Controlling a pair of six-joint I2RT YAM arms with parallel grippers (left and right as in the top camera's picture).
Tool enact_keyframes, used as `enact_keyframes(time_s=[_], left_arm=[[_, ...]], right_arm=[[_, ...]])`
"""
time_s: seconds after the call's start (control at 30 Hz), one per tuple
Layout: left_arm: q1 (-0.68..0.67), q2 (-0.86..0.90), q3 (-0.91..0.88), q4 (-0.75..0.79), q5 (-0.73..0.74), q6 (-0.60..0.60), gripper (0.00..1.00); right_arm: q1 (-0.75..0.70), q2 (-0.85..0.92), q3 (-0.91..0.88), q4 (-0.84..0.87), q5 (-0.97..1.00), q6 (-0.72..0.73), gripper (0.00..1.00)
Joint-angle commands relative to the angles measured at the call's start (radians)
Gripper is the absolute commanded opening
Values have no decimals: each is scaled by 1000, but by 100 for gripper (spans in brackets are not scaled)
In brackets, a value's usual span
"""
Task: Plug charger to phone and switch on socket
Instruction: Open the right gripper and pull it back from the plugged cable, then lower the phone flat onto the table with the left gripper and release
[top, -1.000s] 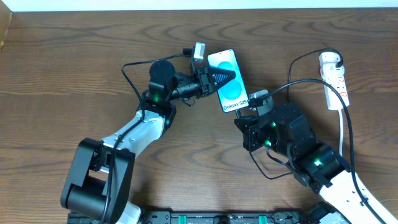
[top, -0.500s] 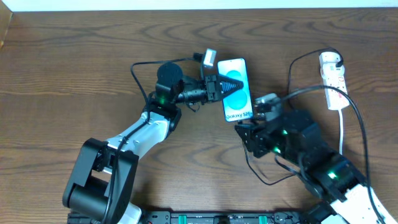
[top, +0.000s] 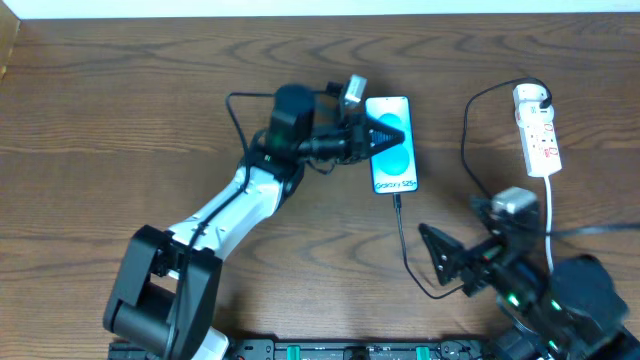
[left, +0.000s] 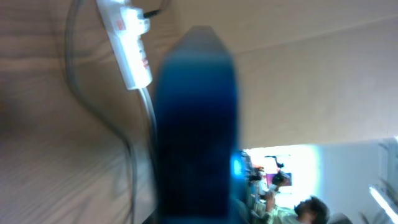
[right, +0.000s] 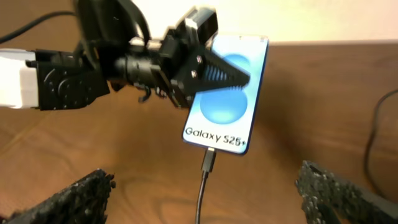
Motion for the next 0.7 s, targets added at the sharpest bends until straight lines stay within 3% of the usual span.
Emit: enact_keyframes(time_s=[0.0, 0.1, 0.67], left_arm=[[-19, 8, 153, -176, -89, 242, 7], [-28, 52, 252, -301, -127, 304, 7], [-27, 413, 334, -298, -155, 335, 7]], right_arm=[[0, -45, 15, -18, 76, -4, 94], [0, -48, 15, -40, 79, 3, 95], [0, -48, 15, -58, 86, 41, 97]])
